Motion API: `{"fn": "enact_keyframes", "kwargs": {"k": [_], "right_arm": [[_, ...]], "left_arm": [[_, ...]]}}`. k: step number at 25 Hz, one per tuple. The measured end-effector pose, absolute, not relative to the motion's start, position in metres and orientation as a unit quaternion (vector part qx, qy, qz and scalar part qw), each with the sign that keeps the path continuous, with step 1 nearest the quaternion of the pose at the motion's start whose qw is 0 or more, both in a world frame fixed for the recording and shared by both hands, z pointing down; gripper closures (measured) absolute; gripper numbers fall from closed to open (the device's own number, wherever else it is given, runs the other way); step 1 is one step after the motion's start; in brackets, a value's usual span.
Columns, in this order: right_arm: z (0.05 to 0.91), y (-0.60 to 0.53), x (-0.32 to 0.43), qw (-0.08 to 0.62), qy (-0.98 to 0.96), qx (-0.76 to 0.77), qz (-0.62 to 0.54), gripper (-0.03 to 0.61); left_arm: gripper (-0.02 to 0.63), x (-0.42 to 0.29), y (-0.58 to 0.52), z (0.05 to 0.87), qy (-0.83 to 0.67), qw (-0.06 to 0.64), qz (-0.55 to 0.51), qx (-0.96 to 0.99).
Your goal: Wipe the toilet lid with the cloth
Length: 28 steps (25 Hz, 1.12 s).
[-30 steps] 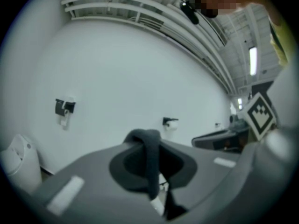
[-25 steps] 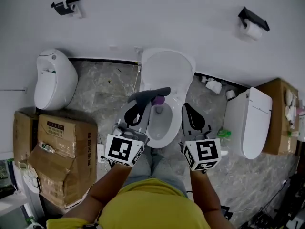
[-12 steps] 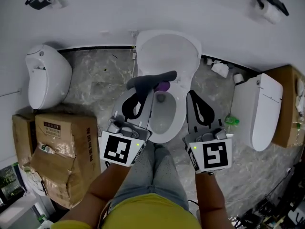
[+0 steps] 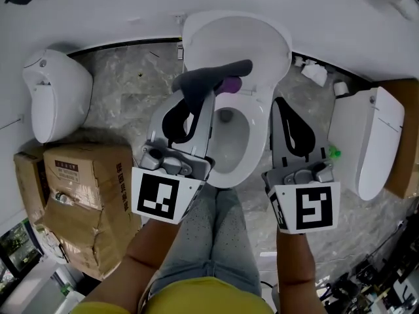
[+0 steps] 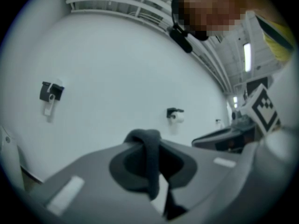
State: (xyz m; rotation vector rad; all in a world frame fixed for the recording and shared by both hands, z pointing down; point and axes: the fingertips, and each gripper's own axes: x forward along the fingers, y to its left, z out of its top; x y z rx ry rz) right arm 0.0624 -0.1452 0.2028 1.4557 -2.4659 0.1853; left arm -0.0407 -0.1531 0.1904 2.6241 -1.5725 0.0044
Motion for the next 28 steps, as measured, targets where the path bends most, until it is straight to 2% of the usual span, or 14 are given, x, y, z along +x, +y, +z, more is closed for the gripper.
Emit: {"fn": "enact_keyframes", "kwargs": {"k": [28], "right_arm": [[0.326, -0.232, 0.059, 0.184, -0.838, 0.505, 0.093, 0.563]], "left_arm": [[0.592, -0.031, -0.248, 0.276, -0.501, 0.050, 0.037, 0.863]]}}
